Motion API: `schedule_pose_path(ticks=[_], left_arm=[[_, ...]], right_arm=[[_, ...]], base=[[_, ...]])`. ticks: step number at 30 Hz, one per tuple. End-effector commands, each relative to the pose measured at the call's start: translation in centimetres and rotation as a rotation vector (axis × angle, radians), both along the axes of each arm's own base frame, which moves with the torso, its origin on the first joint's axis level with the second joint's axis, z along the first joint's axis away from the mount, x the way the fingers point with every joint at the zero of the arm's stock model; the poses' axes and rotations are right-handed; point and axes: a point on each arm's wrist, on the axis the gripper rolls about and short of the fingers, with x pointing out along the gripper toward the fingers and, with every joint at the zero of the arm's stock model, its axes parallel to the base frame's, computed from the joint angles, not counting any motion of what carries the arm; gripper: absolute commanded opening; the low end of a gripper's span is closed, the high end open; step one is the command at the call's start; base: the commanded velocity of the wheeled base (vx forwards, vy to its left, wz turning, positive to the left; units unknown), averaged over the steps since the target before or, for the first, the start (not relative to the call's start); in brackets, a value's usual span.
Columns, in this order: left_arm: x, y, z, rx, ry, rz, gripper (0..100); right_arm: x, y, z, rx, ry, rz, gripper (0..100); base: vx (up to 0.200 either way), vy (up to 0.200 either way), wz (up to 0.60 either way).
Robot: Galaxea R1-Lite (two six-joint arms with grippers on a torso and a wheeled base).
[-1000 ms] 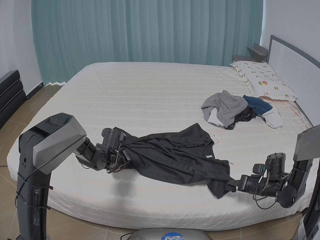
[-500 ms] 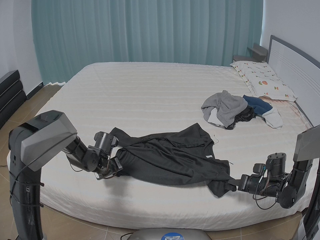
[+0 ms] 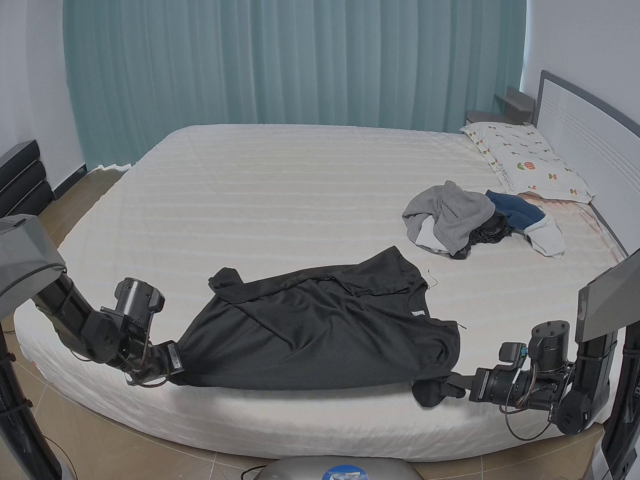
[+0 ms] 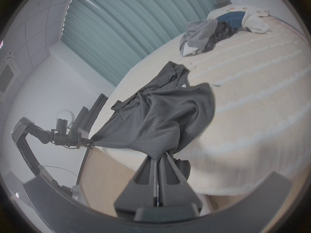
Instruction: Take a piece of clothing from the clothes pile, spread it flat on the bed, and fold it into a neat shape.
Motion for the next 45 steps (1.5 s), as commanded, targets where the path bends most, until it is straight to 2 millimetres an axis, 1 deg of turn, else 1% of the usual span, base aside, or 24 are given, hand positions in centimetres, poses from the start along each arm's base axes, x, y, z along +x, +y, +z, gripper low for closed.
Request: schedule_pose_path(ticks=[1,2,4,7,12,13,15,18,21,23,25,27,28,29,31,32,34,35,38,42,43,45], left_arm=[[-1.5,1.5,0.4,-0.023,0.012,0.034,0],[-1.5,1.5,0.4,-0.023,0.012,0.034,0],[-2.4,1.6,-0.1,-0.052,0.053,0.014,0],[-3.0,2.0,-0.8,-0.028,0.093,-0.016,0],[-3.5,2.6,-1.2,-0.018,0.121,-0.027,0],[-3.5,2.6,-1.3,-0.021,0.121,-0.028,0],[-3.4,2.6,-1.6,-0.027,0.131,-0.029,0],[-3.4,2.5,-2.0,-0.027,0.147,-0.031,0],[-3.4,2.5,-2.3,-0.029,0.159,-0.032,0],[-3.4,2.5,-2.3,-0.029,0.157,-0.032,0],[-3.3,2.5,-2.2,-0.029,0.153,-0.032,0],[-3.2,2.5,-2.2,-0.029,0.151,-0.032,0],[-3.2,2.5,-2.2,-0.029,0.151,-0.032,0],[-3.2,2.5,-2.2,-0.029,0.150,-0.030,0],[-3.2,2.5,-2.2,-0.030,0.150,-0.032,0],[-3.1,2.5,-2.2,-0.029,0.148,-0.030,0],[-3.1,2.5,-2.2,-0.031,0.148,-0.030,0],[-3.1,2.5,-2.2,-0.029,0.148,-0.029,0],[-3.0,2.5,-2.2,-0.031,0.130,-0.028,0],[-2.8,2.5,-2.6,-0.030,0.094,-0.027,0],[-2.8,2.5,-2.7,-0.031,0.091,-0.026,0],[-2.7,2.6,-2.7,-0.031,0.088,-0.024,0]], right_arm=[[-1.3,0.6,-0.7,-0.007,0.060,0.064,0],[-1.3,0.6,-0.7,-0.007,0.060,0.064,0],[-2.1,0.9,-1.6,-0.044,0.101,0.102,0],[-2.4,0.9,-2.4,-0.092,0.110,0.143,0],[-2.6,1.1,-2.9,-0.108,0.126,0.163,0],[-2.6,1.1,-3.1,-0.111,0.131,0.164,100],[-2.6,1.1,-3.5,-0.116,0.141,0.167,100],[-2.2,1.1,-3.1,-0.105,0.120,0.146,100],[-0.5,0.2,-1.4,-0.055,0.028,0.065,100],[0.2,-0.1,-1.2,-0.035,0.017,0.023,100],[1.5,-0.7,-1.1,-0.012,-0.004,-0.052,100],[2.4,-1.3,-1.5,-0.008,-0.006,-0.103,100],[2.4,-1.3,-1.5,-0.008,-0.006,-0.103,100],[3.0,-1.4,-2.6,-0.017,0.013,-0.117,100],[3.3,-1.3,-3.2,-0.020,0.020,-0.120,100],[3.8,-1.1,-3.8,-0.031,0.022,-0.130,100],[4.3,-0.9,-4.2,-0.039,0.013,-0.140,100],[4.9,-0.7,-4.6,-0.052,-0.001,-0.156,100],[6.0,-0.4,-5.2,-0.068,-0.028,-0.190,100],[7.3,-0.4,-5.4,-0.081,-0.040,-0.222,100],[7.7,-0.3,-5.5,-0.082,-0.035,-0.224,0],[8.1,-0.2,-5.5,-0.084,-0.044,-0.232,0]], base=[[0.000,0.000,0.00],[0.000,0.000,0.00],[0.000,0.000,0.00],[0.000,0.000,0.00],[0.000,0.000,0.00],[0.000,0.000,0.00],[0.000,0.000,0.00],[0.000,0.000,0.00],[0.000,0.000,0.00],[0.000,0.000,0.00],[0.000,0.000,0.00],[0.000,0.000,0.00],[0.000,0.000,0.00],[0.000,0.000,0.00],[0.000,0.000,0.00],[0.000,0.000,0.00],[0.000,0.000,0.00],[0.000,0.000,0.00],[0.000,0.000,0.00],[0.000,0.000,0.00],[0.000,0.000,0.00],[0.000,0.000,0.00]])
